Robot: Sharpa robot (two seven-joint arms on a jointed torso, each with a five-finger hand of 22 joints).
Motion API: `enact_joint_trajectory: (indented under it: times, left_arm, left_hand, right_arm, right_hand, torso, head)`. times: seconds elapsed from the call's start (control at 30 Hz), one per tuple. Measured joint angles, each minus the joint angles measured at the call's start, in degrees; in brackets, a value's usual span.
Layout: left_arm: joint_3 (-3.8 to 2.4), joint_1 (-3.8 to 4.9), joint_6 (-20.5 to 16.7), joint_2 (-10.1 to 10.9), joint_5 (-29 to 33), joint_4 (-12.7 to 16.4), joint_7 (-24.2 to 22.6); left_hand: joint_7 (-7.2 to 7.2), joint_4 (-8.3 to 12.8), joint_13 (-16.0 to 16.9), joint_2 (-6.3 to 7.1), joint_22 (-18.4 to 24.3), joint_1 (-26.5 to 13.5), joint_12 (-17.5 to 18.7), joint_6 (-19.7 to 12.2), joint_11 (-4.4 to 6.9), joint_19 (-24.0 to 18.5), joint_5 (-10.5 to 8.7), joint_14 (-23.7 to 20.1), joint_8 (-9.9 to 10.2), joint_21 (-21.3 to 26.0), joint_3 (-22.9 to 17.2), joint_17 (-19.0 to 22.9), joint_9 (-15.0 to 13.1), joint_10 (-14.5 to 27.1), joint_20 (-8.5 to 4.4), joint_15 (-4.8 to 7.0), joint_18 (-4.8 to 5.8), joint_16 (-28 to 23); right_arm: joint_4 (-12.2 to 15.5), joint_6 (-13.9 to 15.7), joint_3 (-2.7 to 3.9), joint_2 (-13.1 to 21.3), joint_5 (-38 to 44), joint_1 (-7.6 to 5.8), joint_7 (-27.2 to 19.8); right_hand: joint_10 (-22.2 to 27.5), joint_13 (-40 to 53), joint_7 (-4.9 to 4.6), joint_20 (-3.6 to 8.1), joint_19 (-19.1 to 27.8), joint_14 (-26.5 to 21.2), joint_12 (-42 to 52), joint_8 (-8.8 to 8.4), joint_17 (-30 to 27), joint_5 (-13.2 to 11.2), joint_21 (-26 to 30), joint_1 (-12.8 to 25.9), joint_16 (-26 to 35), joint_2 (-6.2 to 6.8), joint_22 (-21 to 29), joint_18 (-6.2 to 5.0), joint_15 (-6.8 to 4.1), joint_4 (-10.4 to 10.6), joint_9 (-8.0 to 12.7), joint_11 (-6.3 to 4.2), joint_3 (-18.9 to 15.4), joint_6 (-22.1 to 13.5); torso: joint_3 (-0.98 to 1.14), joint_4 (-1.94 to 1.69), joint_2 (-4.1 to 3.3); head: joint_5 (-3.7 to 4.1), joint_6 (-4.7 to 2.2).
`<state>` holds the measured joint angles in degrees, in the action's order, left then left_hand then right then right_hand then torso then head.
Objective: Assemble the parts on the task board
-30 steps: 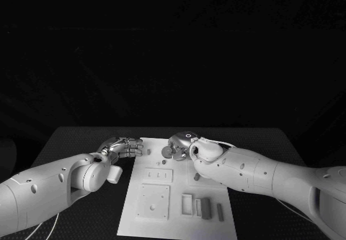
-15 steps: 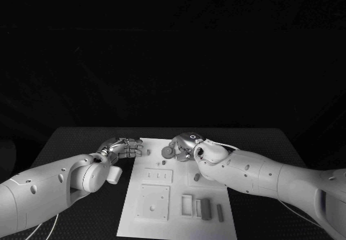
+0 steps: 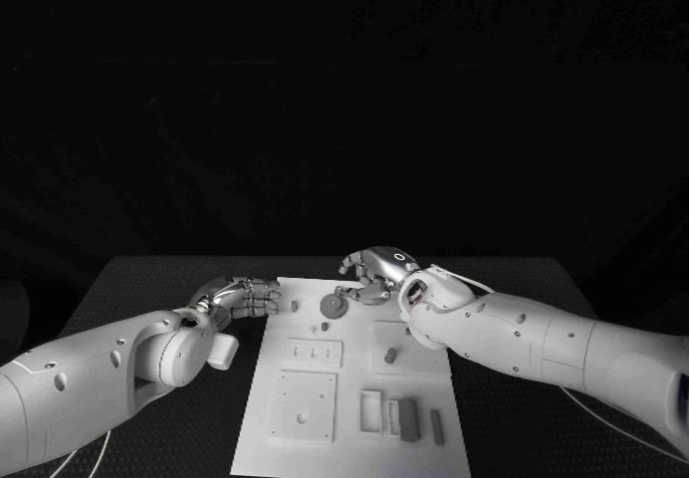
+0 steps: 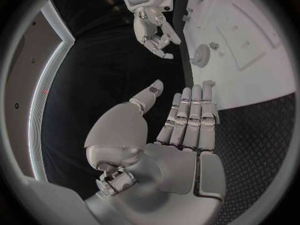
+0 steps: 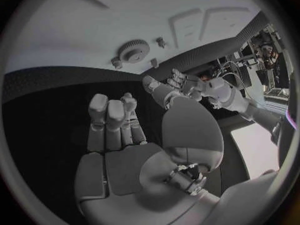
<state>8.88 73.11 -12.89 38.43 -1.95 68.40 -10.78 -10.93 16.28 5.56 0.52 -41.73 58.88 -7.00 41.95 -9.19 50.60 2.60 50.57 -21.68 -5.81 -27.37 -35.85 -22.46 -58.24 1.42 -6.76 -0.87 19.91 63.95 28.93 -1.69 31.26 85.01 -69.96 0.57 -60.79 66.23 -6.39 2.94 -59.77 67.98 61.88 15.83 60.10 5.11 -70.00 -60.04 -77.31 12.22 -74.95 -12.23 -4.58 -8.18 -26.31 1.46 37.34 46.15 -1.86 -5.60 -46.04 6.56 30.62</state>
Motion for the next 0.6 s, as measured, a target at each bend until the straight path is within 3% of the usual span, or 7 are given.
enact_joint_trajectory:
  times: [0.13,0.3,0.6]
  left_arm:
    - [0.01,0.00,0.01,0.15,0.00,-0.26,-0.05]
    - [0.01,-0.03,0.04,0.32,0.00,-0.37,-0.23]
    - [0.02,-0.84,0.67,0.31,-0.06,-0.47,-0.48]
  left_hand:
    - [0.00,0.00,0.00,0.00,0.00,0.00,0.00,0.00,0.01,0.20,0.00,0.20,0.00,0.00,0.00,-0.08,0.00,-0.05,-0.20,-0.20,0.00,-0.22]
    - [0.13,0.00,0.27,-0.22,0.00,0.22,0.00,1.00,0.18,0.20,0.00,0.20,-0.12,0.22,0.00,-0.36,-0.21,-1.65,-0.20,-0.20,0.00,-0.22]
    - [0.00,0.00,0.57,-0.22,-0.13,0.22,-0.44,1.84,0.29,0.20,0.00,0.62,-0.33,0.44,0.00,-0.60,-0.37,-2.78,-0.20,-0.20,0.01,-0.45]
  right_arm:
    - [3.38,-0.77,0.44,4.12,-3.19,-0.97,-2.21]
    - [7.32,-4.36,0.57,10.12,-7.09,-2.33,-5.91]
    - [9.28,-8.33,0.48,16.28,-9.81,-1.64,-9.26]
  right_hand:
    - [0.31,-0.03,-0.01,-0.01,0.01,-0.22,0.00,0.30,0.00,0.00,0.00,-0.29,0.00,-0.29,0.00,0.00,0.23,-0.78,-0.05,0.32,-0.13,0.01]
    - [1.00,-0.07,-0.51,-0.60,0.62,-0.92,0.00,0.64,0.00,0.00,0.00,-0.84,0.00,-0.84,0.00,0.00,0.92,-2.54,-0.05,1.01,-0.24,0.69]
    - [1.42,-0.12,-0.62,-0.60,1.04,-1.21,0.00,0.64,0.00,0.00,0.23,-0.84,0.00,-0.84,0.00,0.00,1.22,-3.52,-0.04,1.00,-0.09,0.81]
  torso:
    - [0.03,0.13,0.03]
    - [0.18,0.60,0.11]
    - [0.51,1.58,0.33]
  head:
    - [0.10,-0.09]
    - [-0.01,-0.25]
    - [-0.06,-0.30]
